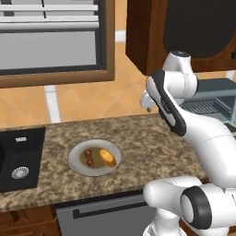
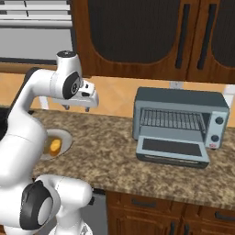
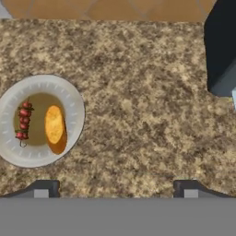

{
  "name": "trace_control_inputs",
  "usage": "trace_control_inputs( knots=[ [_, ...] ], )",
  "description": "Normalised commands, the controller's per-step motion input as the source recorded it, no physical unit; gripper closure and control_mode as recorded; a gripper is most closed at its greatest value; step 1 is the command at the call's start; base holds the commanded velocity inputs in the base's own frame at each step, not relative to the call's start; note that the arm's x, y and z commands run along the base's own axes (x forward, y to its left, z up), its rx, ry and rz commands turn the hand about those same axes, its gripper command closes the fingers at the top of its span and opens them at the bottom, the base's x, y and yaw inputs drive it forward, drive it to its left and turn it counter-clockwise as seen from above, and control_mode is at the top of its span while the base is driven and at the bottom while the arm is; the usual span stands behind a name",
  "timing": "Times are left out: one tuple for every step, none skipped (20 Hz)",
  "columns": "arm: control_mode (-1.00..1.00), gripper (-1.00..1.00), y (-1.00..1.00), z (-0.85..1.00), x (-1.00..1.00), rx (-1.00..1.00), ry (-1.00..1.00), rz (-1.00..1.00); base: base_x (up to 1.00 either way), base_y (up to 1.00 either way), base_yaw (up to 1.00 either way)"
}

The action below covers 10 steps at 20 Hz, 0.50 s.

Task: Pick up the kebab skewer and baguette bread, and place them inside the toaster oven. Close the toaster oven door and start by setting the timer.

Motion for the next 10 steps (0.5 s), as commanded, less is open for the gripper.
trace_control_inputs(
  knots=[
    [1.00,-1.00,0.00,0.00,0.00,0.00,0.00,0.00,0.00,-0.56,-0.07],
    [1.00,-1.00,0.00,0.00,0.00,0.00,0.00,0.00,0.00,-0.47,-0.08],
    [1.00,-1.00,0.00,0.00,0.00,0.00,0.00,0.00,0.00,-0.56,-0.07],
    [1.00,-1.00,0.00,0.00,0.00,0.00,0.00,0.00,0.00,-0.51,-0.07],
    [1.00,-1.00,0.00,0.00,0.00,0.00,0.00,0.00,0.04,-0.38,-0.07],
    [1.00,-1.00,0.00,0.00,0.00,0.00,0.00,0.00,0.03,-0.42,-0.05],
    [1.00,-1.00,0.00,0.00,0.00,0.00,0.00,0.00,0.00,-0.55,-0.02],
    [1.00,-1.00,0.00,0.00,0.00,0.00,0.00,0.00,0.09,-0.41,-0.02],
    [1.00,-1.00,0.00,0.00,0.00,0.00,0.00,0.00,0.21,-0.26,-0.03],
    [1.00,-1.00,0.00,0.00,0.00,0.00,0.00,0.00,0.15,-0.39,-0.01]
  ],
)
